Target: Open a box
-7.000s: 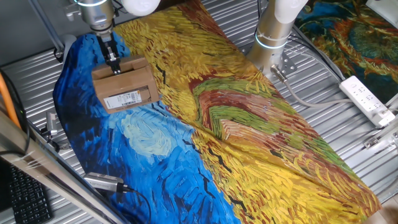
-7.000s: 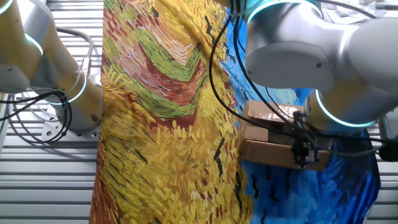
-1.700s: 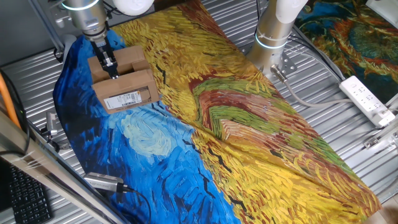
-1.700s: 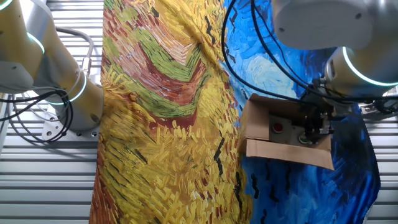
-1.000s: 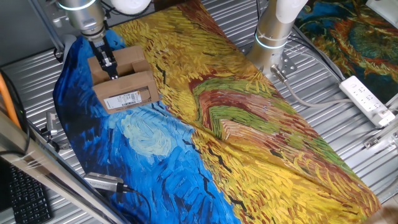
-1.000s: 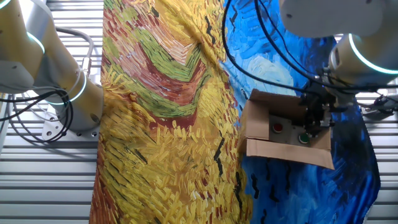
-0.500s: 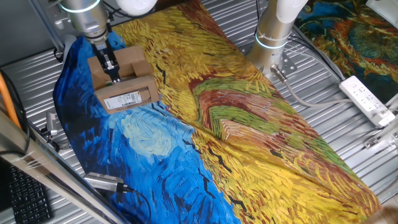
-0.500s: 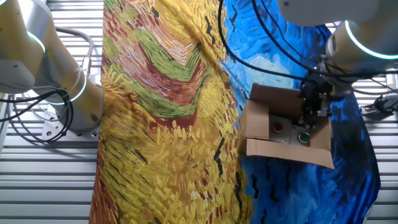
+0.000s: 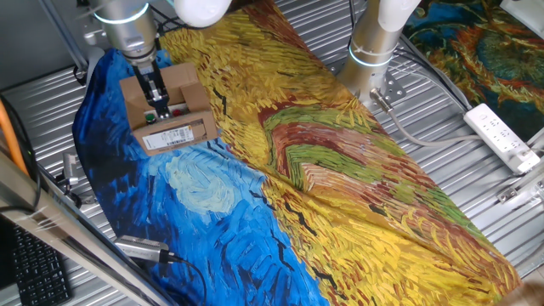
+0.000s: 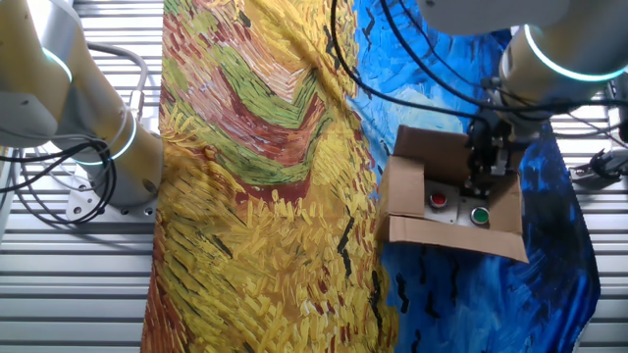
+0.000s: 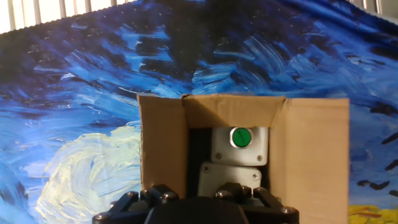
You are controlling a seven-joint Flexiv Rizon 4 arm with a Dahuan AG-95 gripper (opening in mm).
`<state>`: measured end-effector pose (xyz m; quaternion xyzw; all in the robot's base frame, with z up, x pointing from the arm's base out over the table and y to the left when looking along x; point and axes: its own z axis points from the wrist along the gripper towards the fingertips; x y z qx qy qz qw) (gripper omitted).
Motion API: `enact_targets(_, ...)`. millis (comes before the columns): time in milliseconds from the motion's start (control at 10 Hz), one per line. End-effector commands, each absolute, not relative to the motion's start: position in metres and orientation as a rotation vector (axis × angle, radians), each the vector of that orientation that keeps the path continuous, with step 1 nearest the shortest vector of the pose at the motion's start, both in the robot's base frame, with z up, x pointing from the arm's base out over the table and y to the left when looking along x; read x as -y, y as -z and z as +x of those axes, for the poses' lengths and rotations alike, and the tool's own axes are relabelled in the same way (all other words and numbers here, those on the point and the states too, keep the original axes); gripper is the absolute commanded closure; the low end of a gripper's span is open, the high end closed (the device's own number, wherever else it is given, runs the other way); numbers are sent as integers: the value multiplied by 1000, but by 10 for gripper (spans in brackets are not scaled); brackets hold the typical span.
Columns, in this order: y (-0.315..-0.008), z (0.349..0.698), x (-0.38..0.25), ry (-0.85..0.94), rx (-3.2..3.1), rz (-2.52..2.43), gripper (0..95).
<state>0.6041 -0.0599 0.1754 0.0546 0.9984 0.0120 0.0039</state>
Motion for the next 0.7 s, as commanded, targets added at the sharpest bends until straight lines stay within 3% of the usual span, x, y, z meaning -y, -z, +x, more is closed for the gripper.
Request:
enact_targets(100, -174, 605, 56, -35, -3124, 185, 380)
enact_targets(700, -163, 605, 43, -23, -3105, 224, 380)
